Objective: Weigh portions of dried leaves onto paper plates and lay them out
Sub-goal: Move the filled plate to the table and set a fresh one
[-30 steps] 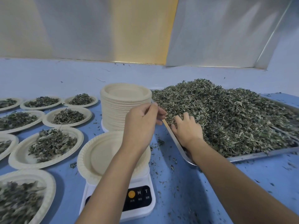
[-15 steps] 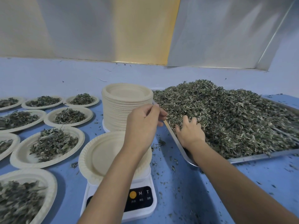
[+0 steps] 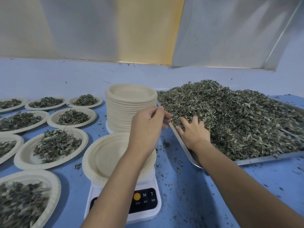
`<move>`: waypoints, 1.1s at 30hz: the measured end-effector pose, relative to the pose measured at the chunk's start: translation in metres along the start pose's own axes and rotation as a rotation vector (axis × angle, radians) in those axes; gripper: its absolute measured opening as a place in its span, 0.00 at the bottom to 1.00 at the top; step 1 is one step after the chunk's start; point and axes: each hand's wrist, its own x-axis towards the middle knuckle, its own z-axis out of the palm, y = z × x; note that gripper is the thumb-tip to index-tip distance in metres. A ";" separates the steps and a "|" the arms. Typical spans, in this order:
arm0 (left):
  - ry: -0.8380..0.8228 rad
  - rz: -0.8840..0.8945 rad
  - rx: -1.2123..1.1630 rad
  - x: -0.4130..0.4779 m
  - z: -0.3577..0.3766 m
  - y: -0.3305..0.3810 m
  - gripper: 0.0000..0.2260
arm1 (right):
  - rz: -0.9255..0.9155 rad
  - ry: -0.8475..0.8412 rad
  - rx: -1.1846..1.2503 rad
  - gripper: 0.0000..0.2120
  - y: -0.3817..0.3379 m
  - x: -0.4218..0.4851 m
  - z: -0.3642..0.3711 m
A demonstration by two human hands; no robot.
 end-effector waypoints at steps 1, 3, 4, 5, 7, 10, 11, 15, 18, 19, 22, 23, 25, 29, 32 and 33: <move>-0.003 0.001 0.006 0.000 0.000 0.000 0.17 | -0.042 -0.018 -0.004 0.21 -0.001 0.001 0.000; -0.006 -0.001 0.010 0.000 0.001 -0.001 0.16 | -0.117 -0.050 -0.028 0.20 -0.001 0.001 -0.001; -0.007 -0.001 0.010 0.000 0.001 -0.001 0.16 | -0.134 -0.061 -0.030 0.18 -0.002 0.000 -0.002; -0.007 -0.001 0.011 0.000 0.001 -0.001 0.16 | -0.140 -0.067 -0.021 0.17 -0.002 0.000 -0.002; -0.009 0.001 0.012 0.000 0.001 -0.001 0.16 | -0.125 -0.070 0.011 0.13 -0.004 0.000 -0.003; -0.015 0.004 0.020 -0.001 0.001 -0.002 0.16 | -0.073 -0.090 0.084 0.12 -0.005 0.001 -0.003; -0.016 0.005 0.023 -0.001 0.001 -0.002 0.16 | -0.053 -0.094 0.113 0.13 -0.005 0.001 -0.003; -0.015 -0.002 0.024 -0.001 0.002 -0.002 0.16 | 0.032 -0.032 0.281 0.10 -0.001 0.002 -0.004; -0.018 -0.015 0.016 -0.001 0.002 -0.002 0.16 | 0.133 0.063 0.489 0.11 0.001 0.002 -0.009; -0.021 -0.023 0.004 -0.001 0.002 -0.002 0.16 | 0.159 0.081 0.552 0.12 0.003 0.003 -0.011; -0.029 -0.049 -0.021 -0.002 0.003 -0.003 0.16 | 0.256 0.104 0.763 0.13 0.010 0.005 -0.014; -0.031 -0.056 -0.019 -0.002 0.003 -0.003 0.16 | 0.304 0.103 0.837 0.14 0.013 0.005 -0.015; -0.035 -0.072 -0.008 -0.004 0.005 -0.005 0.15 | 0.408 0.093 0.966 0.14 0.020 0.005 -0.017; -0.045 -0.094 0.056 -0.007 0.011 -0.008 0.15 | 0.385 0.100 0.870 0.13 0.028 0.001 -0.019; -0.049 -0.099 0.091 -0.008 0.012 -0.010 0.16 | 0.272 0.139 0.740 0.12 0.028 -0.003 -0.020; -0.048 -0.098 0.098 -0.009 0.013 -0.011 0.16 | 0.244 0.156 0.707 0.12 0.027 -0.005 -0.021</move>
